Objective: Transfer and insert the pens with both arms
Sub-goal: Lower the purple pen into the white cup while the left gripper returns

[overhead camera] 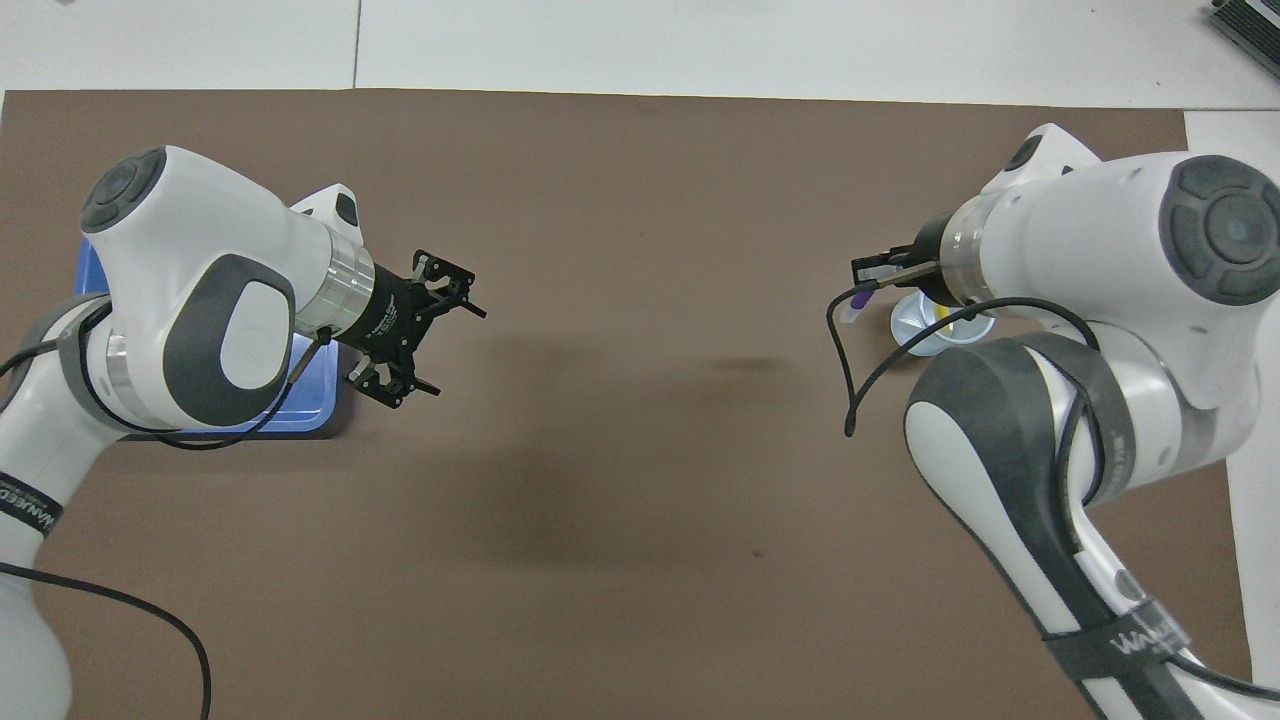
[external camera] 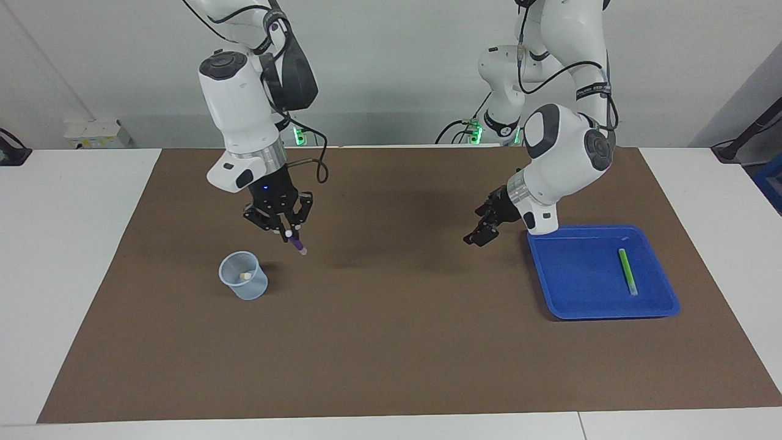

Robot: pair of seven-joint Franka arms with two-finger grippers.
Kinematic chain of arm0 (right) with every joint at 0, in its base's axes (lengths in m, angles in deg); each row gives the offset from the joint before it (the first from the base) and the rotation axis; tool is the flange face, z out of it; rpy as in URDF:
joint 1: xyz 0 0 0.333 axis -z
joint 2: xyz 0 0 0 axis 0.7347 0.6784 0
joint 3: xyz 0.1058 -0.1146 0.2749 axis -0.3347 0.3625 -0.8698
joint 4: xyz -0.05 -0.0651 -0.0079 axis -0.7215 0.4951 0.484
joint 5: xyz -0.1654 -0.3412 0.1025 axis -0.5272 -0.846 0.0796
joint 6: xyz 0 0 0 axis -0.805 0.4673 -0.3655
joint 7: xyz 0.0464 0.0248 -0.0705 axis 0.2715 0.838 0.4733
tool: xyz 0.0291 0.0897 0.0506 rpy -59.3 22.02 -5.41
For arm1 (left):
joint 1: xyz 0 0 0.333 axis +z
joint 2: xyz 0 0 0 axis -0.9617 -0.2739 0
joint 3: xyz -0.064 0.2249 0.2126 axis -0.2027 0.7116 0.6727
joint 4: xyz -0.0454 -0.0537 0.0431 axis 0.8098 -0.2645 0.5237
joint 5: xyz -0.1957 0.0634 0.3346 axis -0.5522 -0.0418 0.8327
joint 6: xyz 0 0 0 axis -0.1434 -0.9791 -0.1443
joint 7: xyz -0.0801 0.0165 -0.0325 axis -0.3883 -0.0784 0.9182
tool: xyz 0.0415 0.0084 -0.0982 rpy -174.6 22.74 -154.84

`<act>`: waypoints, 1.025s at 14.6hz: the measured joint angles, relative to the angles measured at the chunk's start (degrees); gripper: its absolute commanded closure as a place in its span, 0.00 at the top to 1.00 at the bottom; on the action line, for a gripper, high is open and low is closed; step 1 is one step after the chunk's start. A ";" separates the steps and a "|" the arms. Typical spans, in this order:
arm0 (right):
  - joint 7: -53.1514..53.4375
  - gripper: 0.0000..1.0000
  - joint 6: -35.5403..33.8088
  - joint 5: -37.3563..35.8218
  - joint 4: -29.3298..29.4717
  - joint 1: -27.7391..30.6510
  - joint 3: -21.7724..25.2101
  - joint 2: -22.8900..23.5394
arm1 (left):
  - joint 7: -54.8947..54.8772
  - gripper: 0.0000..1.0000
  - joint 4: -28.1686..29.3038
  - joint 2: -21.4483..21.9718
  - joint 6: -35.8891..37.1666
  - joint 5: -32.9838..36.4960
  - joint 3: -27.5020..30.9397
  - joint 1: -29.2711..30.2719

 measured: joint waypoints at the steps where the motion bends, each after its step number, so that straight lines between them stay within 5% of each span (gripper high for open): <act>1: -0.82 0.00 -1.21 -1.54 -0.02 0.94 -0.01 -0.40 | -3.34 1.00 0.06 0.02 0.11 2.46 0.02 0.56; 7: -6.13 0.00 -2.05 -4.92 -0.90 6.31 -0.03 -0.99 | -25.29 1.00 0.27 0.02 0.22 9.96 0.16 5.33; 14: -9.72 0.00 6.82 -4.93 -7.21 9.17 -0.20 0.66 | -40.44 1.00 0.24 0.02 -1.16 18.61 0.27 8.18; 15: -9.72 0.33 7.17 -4.93 -7.53 9.15 -0.25 0.87 | -41.13 1.00 0.22 0.02 -1.34 19.37 0.27 8.59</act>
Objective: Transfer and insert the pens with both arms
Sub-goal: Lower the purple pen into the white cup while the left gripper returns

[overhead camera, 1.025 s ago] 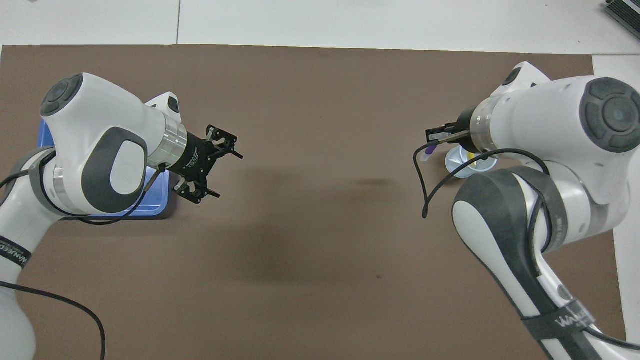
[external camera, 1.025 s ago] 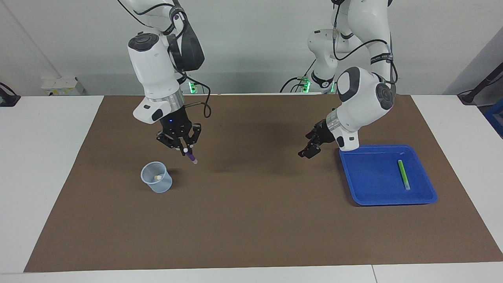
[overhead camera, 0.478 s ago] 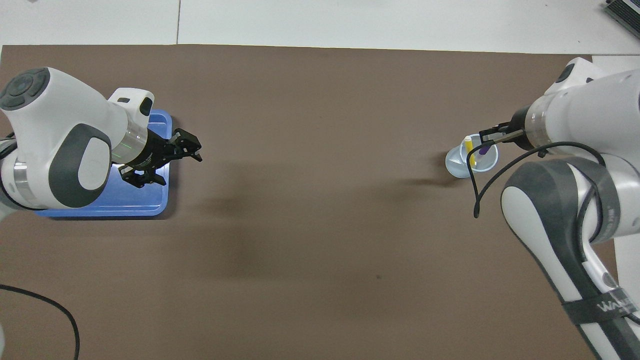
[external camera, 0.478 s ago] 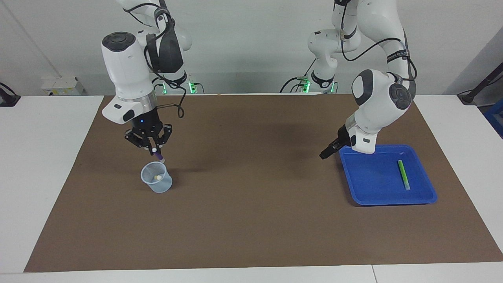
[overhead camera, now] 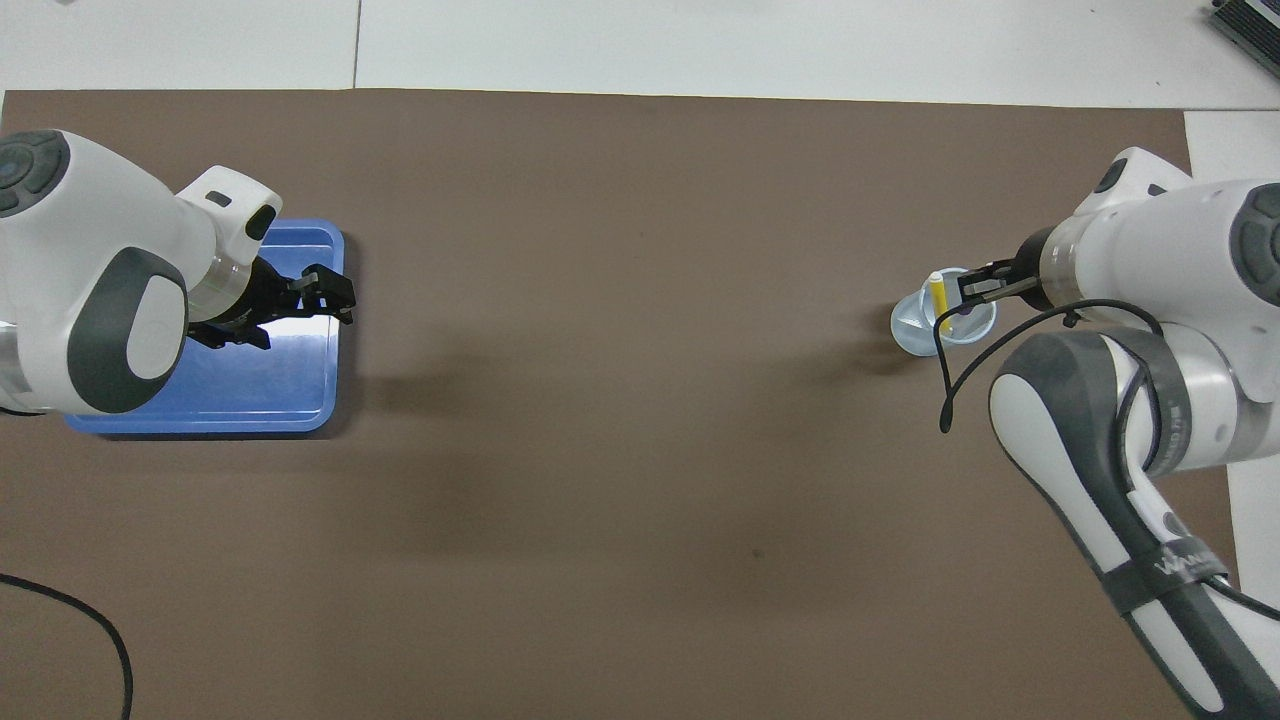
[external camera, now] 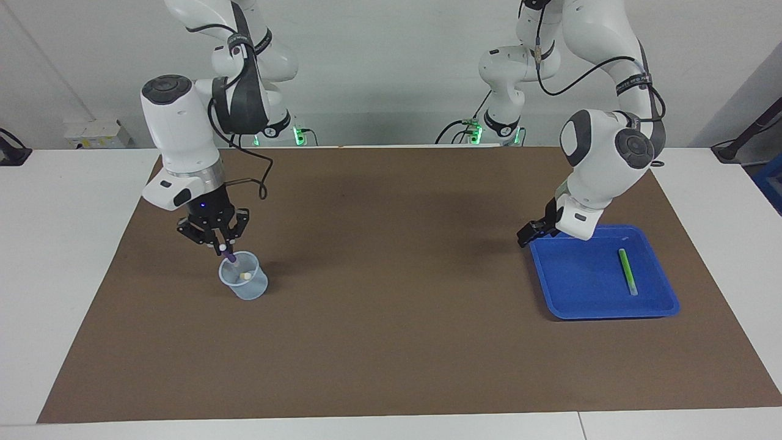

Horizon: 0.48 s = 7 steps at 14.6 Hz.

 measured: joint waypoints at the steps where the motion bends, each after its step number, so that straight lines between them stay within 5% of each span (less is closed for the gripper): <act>1: 0.00 0.61 0.05 0.00 -0.16 -0.01 -0.03 0.11 | -2.00 1.00 0.00 0.00 -0.74 1.62 0.01 0.62; 3: 0.00 0.94 0.05 0.00 -0.28 -0.01 -0.04 0.19 | -8.04 1.00 0.00 0.00 -3.52 4.76 0.08 2.12; 7: -0.01 1.00 0.05 0.00 -0.26 -0.02 -0.06 0.19 | -16.24 0.99 -0.02 -0.27 -10.20 11.76 0.11 4.30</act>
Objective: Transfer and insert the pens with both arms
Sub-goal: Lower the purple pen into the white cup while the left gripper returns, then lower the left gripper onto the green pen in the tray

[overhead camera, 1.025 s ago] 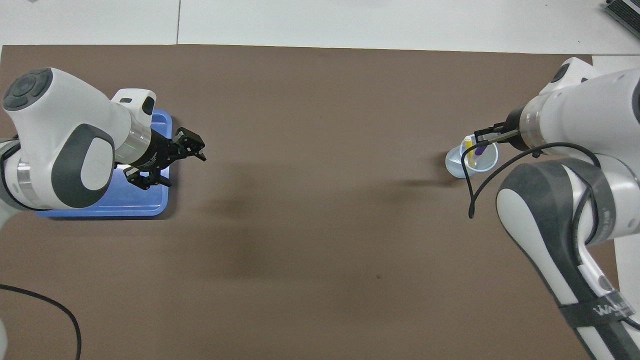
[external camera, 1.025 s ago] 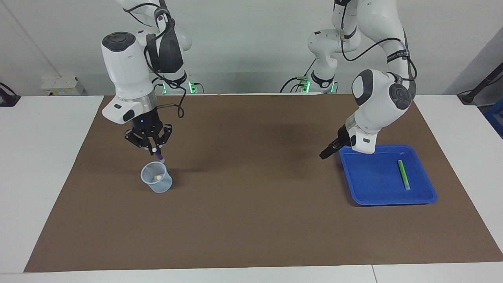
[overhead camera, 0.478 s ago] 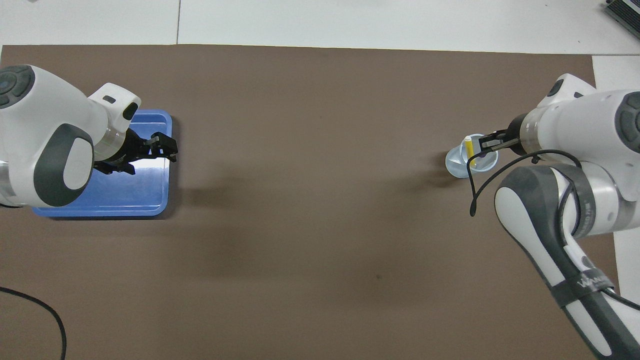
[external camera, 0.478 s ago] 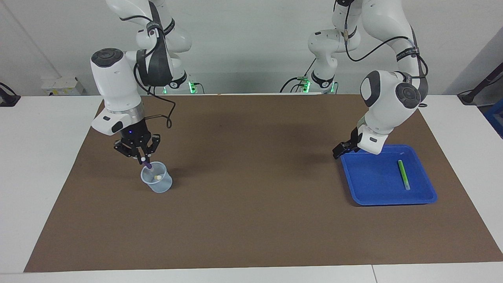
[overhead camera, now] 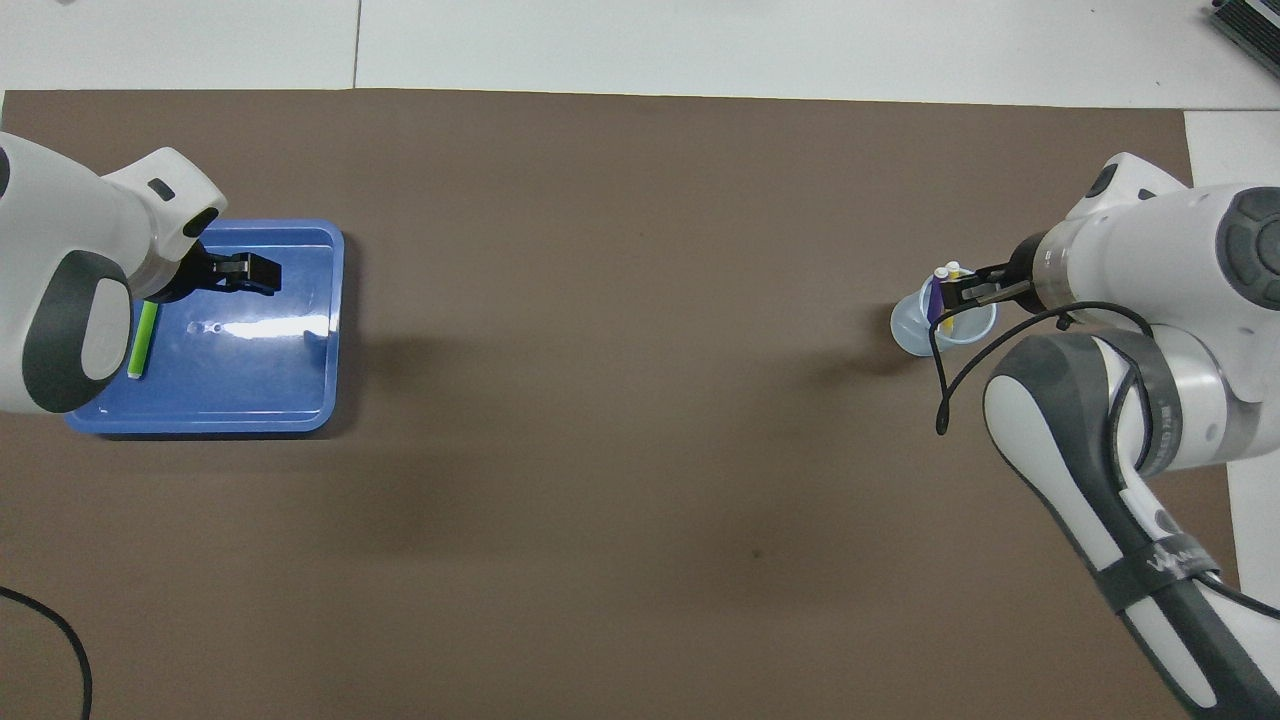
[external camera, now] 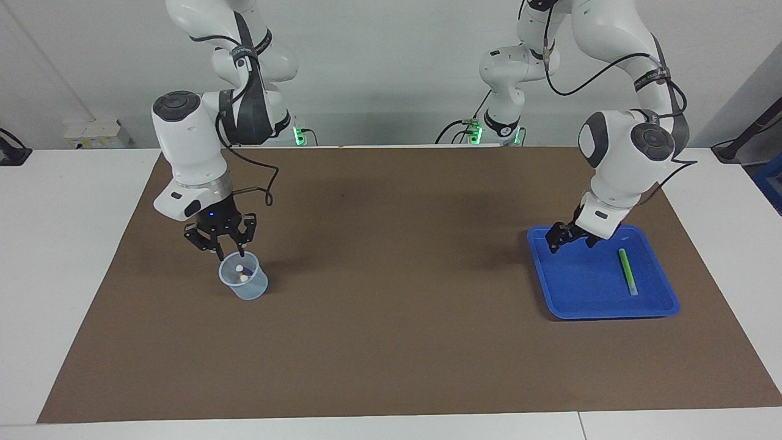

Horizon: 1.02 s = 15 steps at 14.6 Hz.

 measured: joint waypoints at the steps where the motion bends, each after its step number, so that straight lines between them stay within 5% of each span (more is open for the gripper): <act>1: 0.00 1.00 0.00 0.00 0.15 -0.11 -0.07 -0.10 | -2.35 0.99 -0.21 -0.51 -2.04 0.78 0.04 0.66; 9: 0.00 1.00 -8.98 0.00 4.95 -2.55 -0.72 -3.72 | -9.23 0.99 -12.69 -11.96 1.95 1.45 0.13 4.41; 15: 2.07 1.00 -19.69 0.01 6.86 -2.09 0.04 -4.93 | -9.26 0.95 -13.75 -14.75 5.19 -0.81 0.12 8.22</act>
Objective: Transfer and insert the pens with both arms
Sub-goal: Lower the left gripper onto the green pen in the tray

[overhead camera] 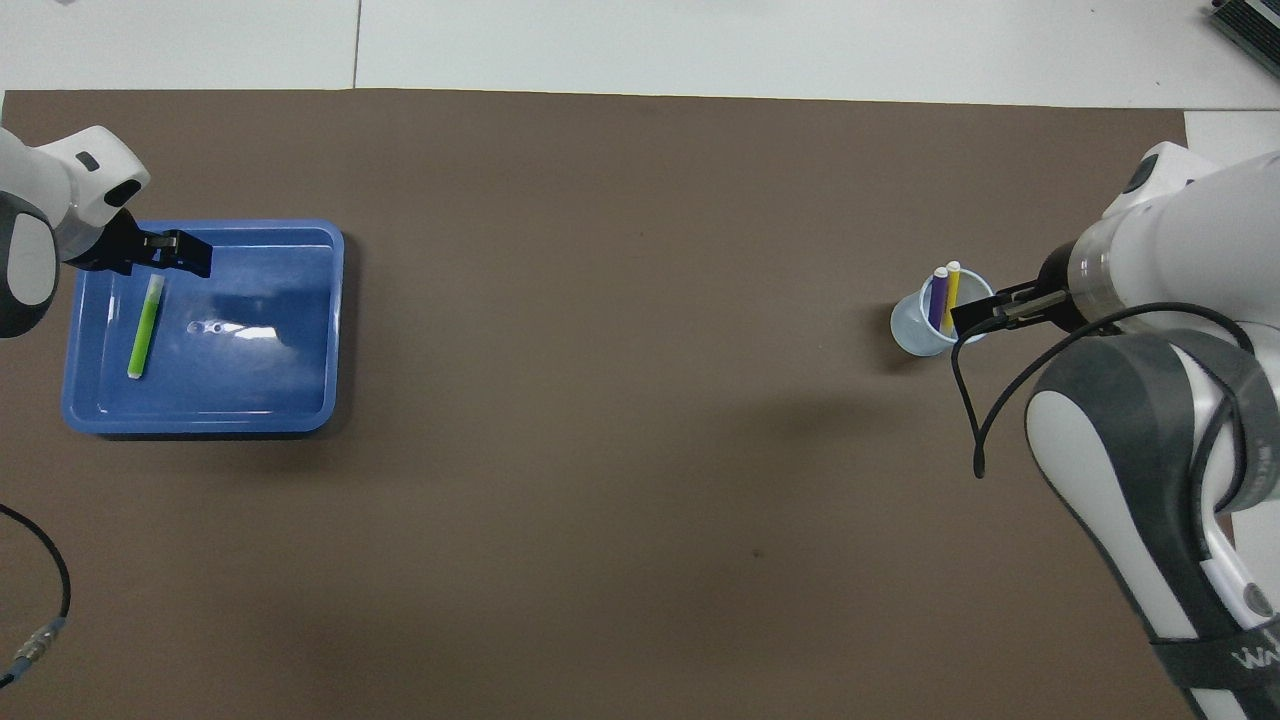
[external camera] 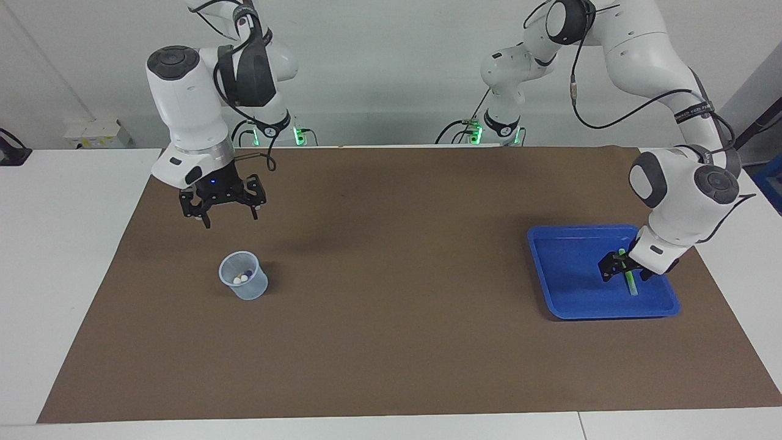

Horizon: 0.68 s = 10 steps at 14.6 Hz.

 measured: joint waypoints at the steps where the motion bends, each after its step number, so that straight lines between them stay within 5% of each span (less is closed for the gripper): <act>1: 0.83 1.00 -2.46 0.16 1.16 0.02 0.02 -0.20 | -0.07 0.94 -0.02 -0.39 0.00 -0.05 -0.02 0.48; 5: 1.86 1.00 -11.76 4.21 6.98 1.08 0.19 -0.81 | -2.12 0.92 -1.35 -1.86 0.06 -0.06 -0.05 1.05; 10: 2.55 1.00 -14.18 5.15 9.12 1.34 -0.18 -1.03 | -3.74 0.91 -1.79 -2.35 0.52 -0.06 -0.02 2.42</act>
